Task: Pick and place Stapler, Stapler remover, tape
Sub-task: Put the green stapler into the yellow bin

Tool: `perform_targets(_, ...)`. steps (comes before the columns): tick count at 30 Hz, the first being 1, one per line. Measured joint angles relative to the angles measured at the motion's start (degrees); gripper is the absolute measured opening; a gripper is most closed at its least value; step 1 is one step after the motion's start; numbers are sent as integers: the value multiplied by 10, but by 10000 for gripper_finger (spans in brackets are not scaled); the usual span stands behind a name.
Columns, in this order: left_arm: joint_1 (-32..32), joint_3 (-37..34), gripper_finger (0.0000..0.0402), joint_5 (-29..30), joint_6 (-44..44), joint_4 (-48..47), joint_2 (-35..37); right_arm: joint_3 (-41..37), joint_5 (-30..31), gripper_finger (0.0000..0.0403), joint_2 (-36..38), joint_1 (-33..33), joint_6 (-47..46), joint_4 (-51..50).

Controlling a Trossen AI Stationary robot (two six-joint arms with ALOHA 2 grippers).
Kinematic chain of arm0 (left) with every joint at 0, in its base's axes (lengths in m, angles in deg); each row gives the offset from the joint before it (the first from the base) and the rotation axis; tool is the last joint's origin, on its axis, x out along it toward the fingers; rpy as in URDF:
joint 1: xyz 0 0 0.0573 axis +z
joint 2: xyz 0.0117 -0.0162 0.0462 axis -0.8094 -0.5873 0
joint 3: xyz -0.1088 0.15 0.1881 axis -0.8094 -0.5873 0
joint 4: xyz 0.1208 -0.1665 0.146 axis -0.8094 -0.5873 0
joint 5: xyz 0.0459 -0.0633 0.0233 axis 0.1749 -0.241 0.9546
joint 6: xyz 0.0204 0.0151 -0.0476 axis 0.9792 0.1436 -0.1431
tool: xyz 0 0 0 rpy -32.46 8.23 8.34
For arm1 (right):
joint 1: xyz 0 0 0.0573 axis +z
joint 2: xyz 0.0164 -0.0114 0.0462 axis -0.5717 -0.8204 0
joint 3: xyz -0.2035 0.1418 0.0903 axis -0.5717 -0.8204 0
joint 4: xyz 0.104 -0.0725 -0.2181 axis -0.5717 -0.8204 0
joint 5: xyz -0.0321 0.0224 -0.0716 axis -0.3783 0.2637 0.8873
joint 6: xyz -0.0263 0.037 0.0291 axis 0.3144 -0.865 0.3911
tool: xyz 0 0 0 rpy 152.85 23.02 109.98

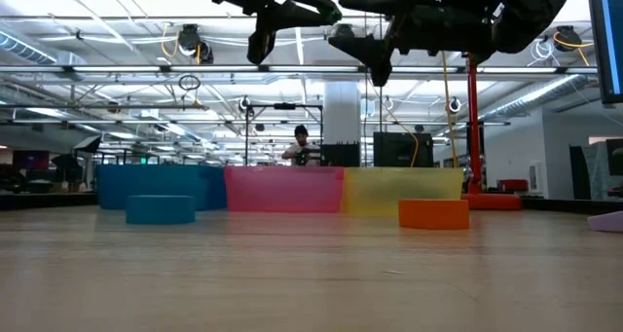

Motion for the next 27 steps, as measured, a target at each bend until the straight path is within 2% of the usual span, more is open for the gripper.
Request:
perform_targets(12,8,0,59,-11,-3,7,0,69,-6,270,-63,3,4,-9)
perform_targets(17,8,0,59,-19,-3,0,0,77,-16,268,-65,3,1,-16)
perform_targets(27,8,0,64,-21,1,-6,0,77,-33,219,-59,2,-26,-54)
